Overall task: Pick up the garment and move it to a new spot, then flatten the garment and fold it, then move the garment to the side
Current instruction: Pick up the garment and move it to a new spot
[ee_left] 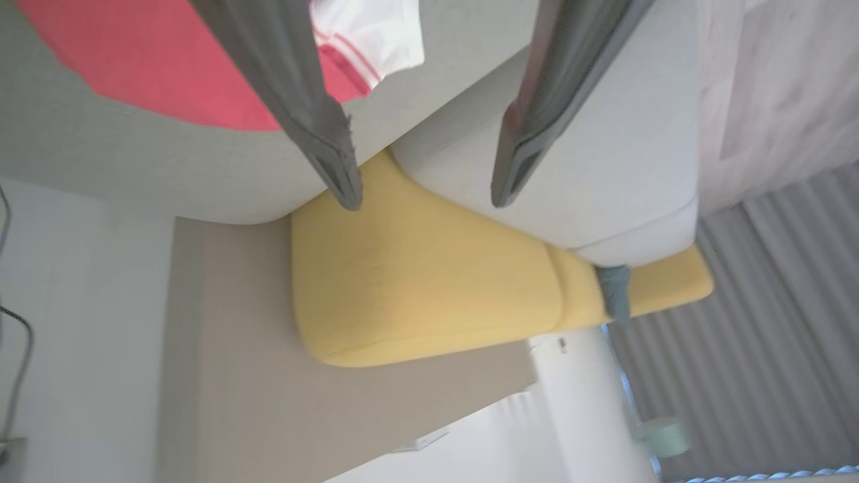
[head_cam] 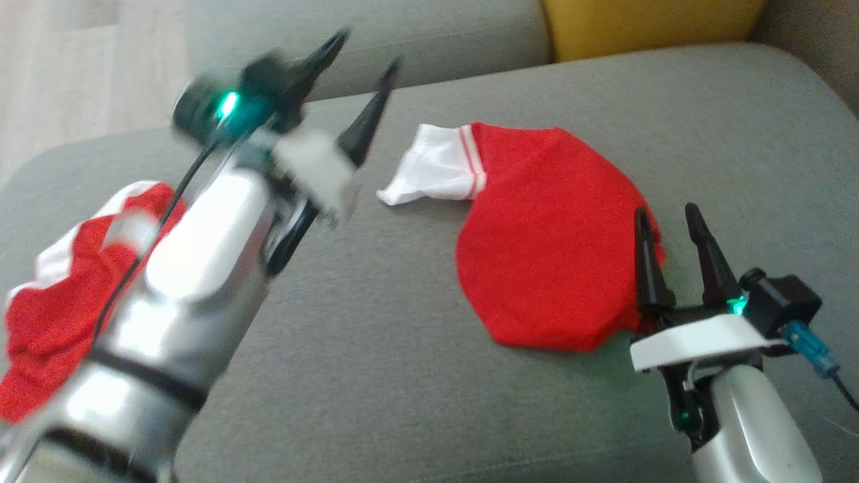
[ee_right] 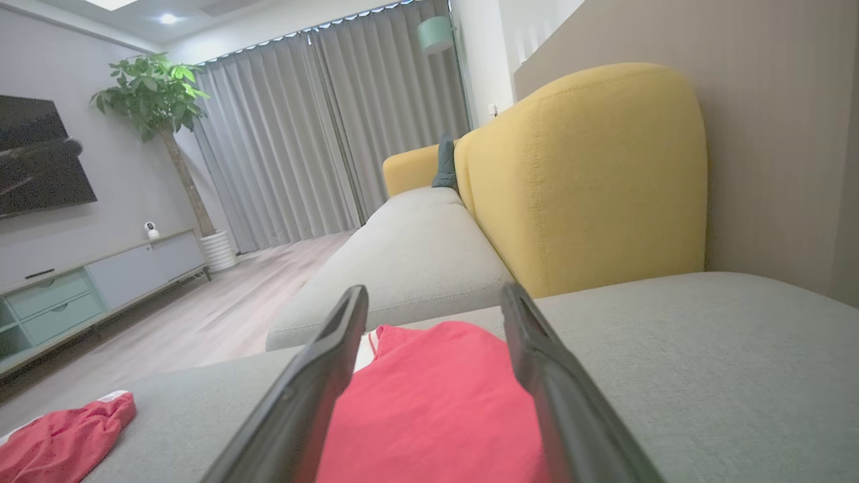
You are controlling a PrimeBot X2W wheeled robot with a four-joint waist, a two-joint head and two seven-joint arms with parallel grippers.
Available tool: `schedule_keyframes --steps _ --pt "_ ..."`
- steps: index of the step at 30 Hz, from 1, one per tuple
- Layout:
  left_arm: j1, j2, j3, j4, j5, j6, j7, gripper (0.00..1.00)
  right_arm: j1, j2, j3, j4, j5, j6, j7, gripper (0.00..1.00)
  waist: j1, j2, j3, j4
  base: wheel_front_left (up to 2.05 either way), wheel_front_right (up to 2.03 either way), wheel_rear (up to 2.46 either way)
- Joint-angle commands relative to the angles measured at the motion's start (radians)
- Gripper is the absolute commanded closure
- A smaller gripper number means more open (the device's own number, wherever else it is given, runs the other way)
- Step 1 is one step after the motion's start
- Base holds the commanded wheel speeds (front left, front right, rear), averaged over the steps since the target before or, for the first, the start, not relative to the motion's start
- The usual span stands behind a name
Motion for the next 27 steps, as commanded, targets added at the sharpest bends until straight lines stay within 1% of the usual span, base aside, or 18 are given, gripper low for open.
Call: schedule_keyframes --steps 1,5,8,11,14,15,17,20,27 --pt "0.038 0.052 0.056 -0.051 -0.025 0.024 -0.011 0.00 -0.015 -0.003 0.023 -0.036 -0.017 -0.001 -0.011 0.00 0.0000 0.0000 -0.026 0.051 0.00 0.00 0.00" --pt "0.252 0.114 0.140 -0.186 -0.092 0.106 -0.022 0.00 0.012 -0.003 0.010 -0.038 -0.051 -0.001 -0.011 0.00 0.0000 0.0000 -0.042 0.112 0.00 0.00 0.00" --pt "0.423 0.135 0.211 -0.316 -0.129 0.170 -0.025 0.00 0.032 -0.003 0.001 -0.038 -0.072 -0.001 -0.011 0.00 0.0000 0.0000 -0.049 0.150 0.00 0.00 0.00" --pt "0.578 0.133 0.277 -0.456 -0.117 0.217 -0.025 0.00 0.046 -0.003 -0.005 -0.035 -0.086 -0.001 -0.011 0.00 0.0000 0.0000 -0.051 0.177 0.00 0.00 0.00" --pt "0.711 0.102 0.339 -0.558 -0.088 0.244 -0.026 0.00 0.052 -0.003 0.000 -0.031 -0.095 -0.001 -0.008 0.00 0.0000 0.0000 -0.052 0.190 0.00 0.00 0.00" --pt "0.749 0.082 0.364 -0.585 -0.083 0.253 -0.026 0.00 0.053 -0.003 0.002 -0.029 -0.096 -0.001 -0.008 0.00 0.0000 0.0000 -0.052 0.190 0.00 0.00 0.00" --pt "0.808 0.049 0.400 -0.626 -0.059 0.253 -0.026 0.00 0.053 -0.003 0.006 -0.024 -0.096 -0.001 -0.007 0.00 0.0000 0.0000 -0.051 0.189 0.00 0.00 0.00" --pt "0.851 0.013 0.428 -0.656 -0.012 0.236 -0.026 0.00 0.055 -0.003 0.008 -0.015 -0.095 -0.001 -0.007 0.00 0.0000 0.0000 -0.050 0.189 0.00 0.00 0.00" --pt "0.861 -0.031 0.495 -0.654 0.055 0.181 -0.026 0.00 0.050 -0.003 0.021 -0.005 -0.099 -0.001 -0.007 0.00 0.0000 0.0000 -0.048 0.179 0.00 0.00 0.00"
